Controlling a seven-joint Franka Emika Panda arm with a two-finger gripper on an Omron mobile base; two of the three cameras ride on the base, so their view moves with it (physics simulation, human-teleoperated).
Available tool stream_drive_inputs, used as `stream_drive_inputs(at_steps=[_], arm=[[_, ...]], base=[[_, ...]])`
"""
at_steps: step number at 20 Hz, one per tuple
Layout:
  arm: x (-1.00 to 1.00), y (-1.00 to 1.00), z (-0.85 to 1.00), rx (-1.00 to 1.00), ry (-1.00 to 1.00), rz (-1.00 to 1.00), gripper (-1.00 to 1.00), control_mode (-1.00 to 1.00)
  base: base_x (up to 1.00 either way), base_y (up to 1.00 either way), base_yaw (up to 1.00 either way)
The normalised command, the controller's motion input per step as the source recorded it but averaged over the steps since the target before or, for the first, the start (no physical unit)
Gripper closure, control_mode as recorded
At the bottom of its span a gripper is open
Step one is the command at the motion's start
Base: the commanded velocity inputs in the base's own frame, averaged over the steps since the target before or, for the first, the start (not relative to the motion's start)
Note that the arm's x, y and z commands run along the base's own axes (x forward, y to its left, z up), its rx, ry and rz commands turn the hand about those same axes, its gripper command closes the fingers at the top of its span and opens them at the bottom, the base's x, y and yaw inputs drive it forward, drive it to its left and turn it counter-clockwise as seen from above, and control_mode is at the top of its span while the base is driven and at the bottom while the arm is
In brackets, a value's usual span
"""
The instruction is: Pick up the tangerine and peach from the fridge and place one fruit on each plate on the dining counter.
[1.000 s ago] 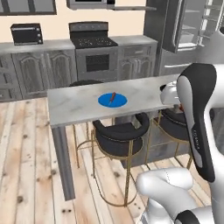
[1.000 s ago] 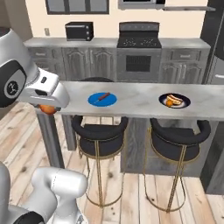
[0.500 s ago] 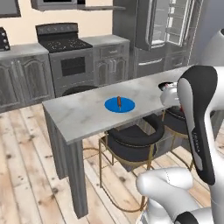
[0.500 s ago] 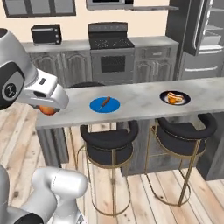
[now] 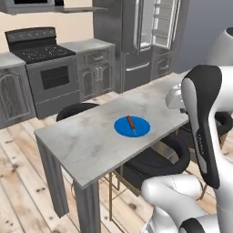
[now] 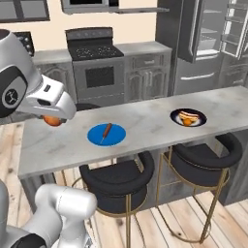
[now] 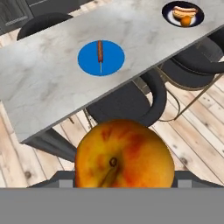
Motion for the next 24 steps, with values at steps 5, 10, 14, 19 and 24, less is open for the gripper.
stream_drive_inputs(at_steps=[5, 10, 14, 19, 24], arm=[[0.00, 0.00, 0.00, 0.00, 0.00, 0.00, 1.00, 1.00], [0.00, 0.00, 0.00, 0.00, 0.00, 0.00, 1.00, 1.00], [0.00, 0.00, 0.00, 0.00, 0.00, 0.00, 1.00, 1.00], [0.00, 0.00, 0.00, 0.00, 0.00, 0.00, 1.00, 1.00], [0.00, 0.00, 0.00, 0.00, 0.00, 0.00, 1.00, 1.00]], base=[[0.26, 0.33, -0.13], [0.40, 0.29, -0.10], [0.42, 0.34, -0.11], [0.41, 0.19, -0.05], [0.39, 0.05, -0.01]])
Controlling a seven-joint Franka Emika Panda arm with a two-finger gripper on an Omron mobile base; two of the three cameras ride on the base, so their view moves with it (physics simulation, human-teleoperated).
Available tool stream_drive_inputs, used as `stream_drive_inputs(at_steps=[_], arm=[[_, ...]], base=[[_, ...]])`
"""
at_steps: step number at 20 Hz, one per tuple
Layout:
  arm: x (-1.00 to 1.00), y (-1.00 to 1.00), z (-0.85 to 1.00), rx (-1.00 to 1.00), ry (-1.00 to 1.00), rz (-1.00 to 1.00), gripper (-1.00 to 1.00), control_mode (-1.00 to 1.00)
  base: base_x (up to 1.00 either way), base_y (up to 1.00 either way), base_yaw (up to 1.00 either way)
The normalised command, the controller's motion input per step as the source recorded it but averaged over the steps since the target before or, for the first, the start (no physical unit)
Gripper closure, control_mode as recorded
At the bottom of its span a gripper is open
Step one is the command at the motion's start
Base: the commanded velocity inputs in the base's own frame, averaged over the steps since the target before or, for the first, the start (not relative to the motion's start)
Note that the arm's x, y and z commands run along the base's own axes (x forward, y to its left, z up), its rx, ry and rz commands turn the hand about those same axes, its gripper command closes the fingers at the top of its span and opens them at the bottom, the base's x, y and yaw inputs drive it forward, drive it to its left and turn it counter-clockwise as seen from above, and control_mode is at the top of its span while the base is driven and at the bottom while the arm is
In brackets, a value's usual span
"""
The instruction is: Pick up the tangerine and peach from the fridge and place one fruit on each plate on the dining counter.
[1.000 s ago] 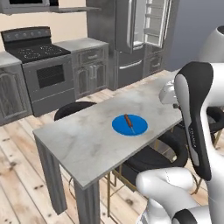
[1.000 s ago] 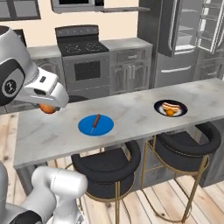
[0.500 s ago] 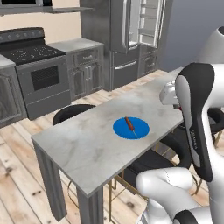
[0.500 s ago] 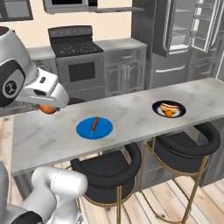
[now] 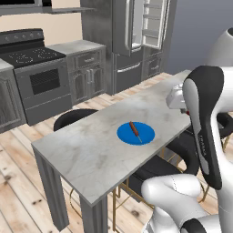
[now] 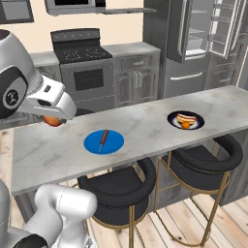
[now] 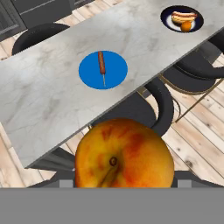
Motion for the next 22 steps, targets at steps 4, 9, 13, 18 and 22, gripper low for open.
stream_drive_inputs(at_steps=[4, 9, 13, 18, 22], arm=[[0.87, 0.01, -0.01, 0.00, 0.00, 0.00, 1.00, -1.00], [0.99, 0.00, -0.16, 0.00, 0.00, 0.00, 1.00, -1.00], [0.97, 0.03, -0.41, 0.00, 0.05, -0.01, 1.00, -1.00], [1.00, 0.00, -0.64, 0.00, 0.19, -0.16, 1.00, -1.00], [1.00, -0.04, -0.78, 0.03, 0.20, -0.27, 1.00, -1.00]], base=[[0.00, 0.00, 0.00], [0.00, 0.00, 0.00], [0.00, 0.00, 0.00], [0.00, 0.00, 0.00], [0.00, 0.00, 0.00]])
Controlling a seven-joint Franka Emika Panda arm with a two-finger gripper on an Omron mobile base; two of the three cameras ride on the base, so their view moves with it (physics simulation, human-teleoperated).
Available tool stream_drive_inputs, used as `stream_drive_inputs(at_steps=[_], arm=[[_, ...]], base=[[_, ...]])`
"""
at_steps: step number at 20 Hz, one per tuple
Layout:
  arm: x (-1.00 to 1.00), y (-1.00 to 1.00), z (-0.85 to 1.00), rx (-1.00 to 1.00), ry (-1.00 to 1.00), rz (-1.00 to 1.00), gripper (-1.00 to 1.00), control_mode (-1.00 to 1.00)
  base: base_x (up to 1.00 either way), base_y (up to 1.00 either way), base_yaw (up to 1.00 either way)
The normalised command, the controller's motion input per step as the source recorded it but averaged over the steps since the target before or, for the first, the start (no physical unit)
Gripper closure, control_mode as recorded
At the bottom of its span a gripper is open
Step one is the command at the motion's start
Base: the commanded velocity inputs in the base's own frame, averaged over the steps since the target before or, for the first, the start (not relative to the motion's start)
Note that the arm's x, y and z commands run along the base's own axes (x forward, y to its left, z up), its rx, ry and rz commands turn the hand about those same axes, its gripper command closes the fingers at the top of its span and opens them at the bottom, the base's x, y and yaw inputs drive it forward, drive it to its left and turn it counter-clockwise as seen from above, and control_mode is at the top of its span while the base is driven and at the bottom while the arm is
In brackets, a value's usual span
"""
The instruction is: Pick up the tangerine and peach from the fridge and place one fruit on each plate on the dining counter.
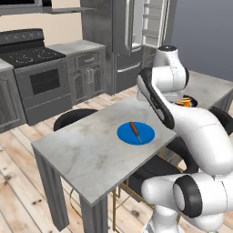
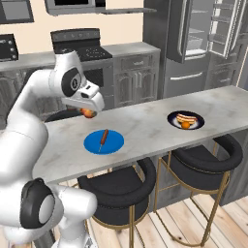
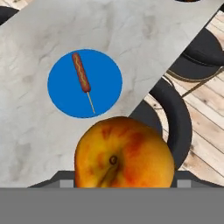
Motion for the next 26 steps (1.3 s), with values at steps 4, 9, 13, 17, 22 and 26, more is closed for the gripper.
stream_drive_inputs(at_steps=[4, 9, 13, 17, 22, 26], arm=[[0.98, -0.09, -0.79, 0.09, 0.13, -0.27, 1.00, -1.00], [0.70, -0.02, -0.48, 0.06, 0.00, -0.29, 1.00, -1.00], [0.43, -0.35, -0.45, 0.00, 0.00, -0.24, 1.00, -1.00], [0.25, -0.14, -0.59, 0.05, 0.00, -0.34, 1.00, -1.00], [0.51, -0.01, -0.57, 0.13, 0.07, -0.41, 1.00, -1.00], [0.19, 0.01, -0.34, 0.08, -0.02, -0.28, 1.00, -1.00]], base=[[0.00, 0.00, 0.00], [0.00, 0.00, 0.00], [0.00, 0.00, 0.00], [0.00, 0.00, 0.00], [0.00, 0.00, 0.00], [0.00, 0.00, 0.00]])
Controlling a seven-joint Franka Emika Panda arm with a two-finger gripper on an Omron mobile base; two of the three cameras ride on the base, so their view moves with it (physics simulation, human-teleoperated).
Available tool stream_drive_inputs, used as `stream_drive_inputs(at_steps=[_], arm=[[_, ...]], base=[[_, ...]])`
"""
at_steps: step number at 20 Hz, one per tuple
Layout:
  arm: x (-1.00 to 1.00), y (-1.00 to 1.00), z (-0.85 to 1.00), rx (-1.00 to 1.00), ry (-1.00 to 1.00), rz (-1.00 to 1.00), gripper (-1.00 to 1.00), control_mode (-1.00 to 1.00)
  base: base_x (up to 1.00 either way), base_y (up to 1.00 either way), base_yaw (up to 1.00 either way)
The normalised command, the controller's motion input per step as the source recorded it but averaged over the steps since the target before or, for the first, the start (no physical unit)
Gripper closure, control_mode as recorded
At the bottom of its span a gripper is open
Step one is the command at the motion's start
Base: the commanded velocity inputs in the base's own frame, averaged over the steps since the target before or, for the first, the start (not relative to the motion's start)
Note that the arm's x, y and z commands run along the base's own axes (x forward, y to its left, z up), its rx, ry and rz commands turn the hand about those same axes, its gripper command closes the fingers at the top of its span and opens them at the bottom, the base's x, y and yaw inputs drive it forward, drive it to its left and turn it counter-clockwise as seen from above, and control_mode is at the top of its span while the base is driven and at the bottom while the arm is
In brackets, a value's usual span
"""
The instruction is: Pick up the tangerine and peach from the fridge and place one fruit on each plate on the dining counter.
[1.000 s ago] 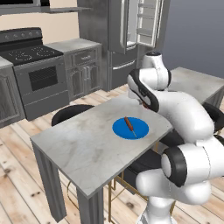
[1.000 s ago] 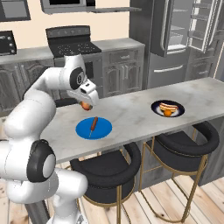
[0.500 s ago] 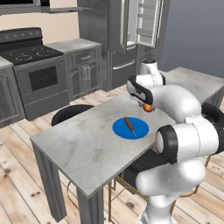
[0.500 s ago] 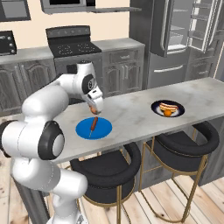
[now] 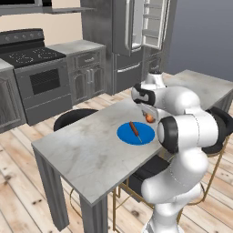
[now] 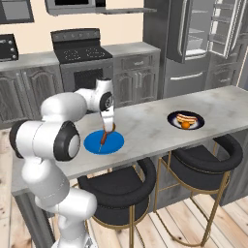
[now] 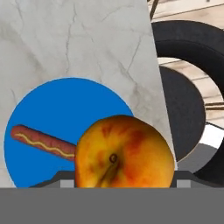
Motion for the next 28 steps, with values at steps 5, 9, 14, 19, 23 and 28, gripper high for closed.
stream_drive_inputs(at_steps=[5, 9, 14, 19, 23, 28], arm=[[0.29, 0.02, -0.52, 0.00, 0.00, -0.25, 1.00, -1.00], [0.19, 0.02, -0.63, -0.02, 0.00, -0.16, 1.00, -1.00], [0.01, 0.00, -0.51, 0.00, 0.00, -0.04, 1.00, -1.00], [0.00, 0.00, -0.46, 0.00, 0.00, 0.00, 1.00, -1.00], [0.00, 0.00, -0.27, 0.00, 0.00, 0.00, 1.00, -1.00], [0.00, 0.00, -0.12, 0.00, 0.00, 0.00, -1.00, -1.00]], base=[[0.00, 0.00, 0.00], [0.00, 0.00, 0.00], [0.00, 0.00, 0.00], [0.00, 0.00, 0.00], [0.00, 0.00, 0.00], [0.00, 0.00, 0.00]])
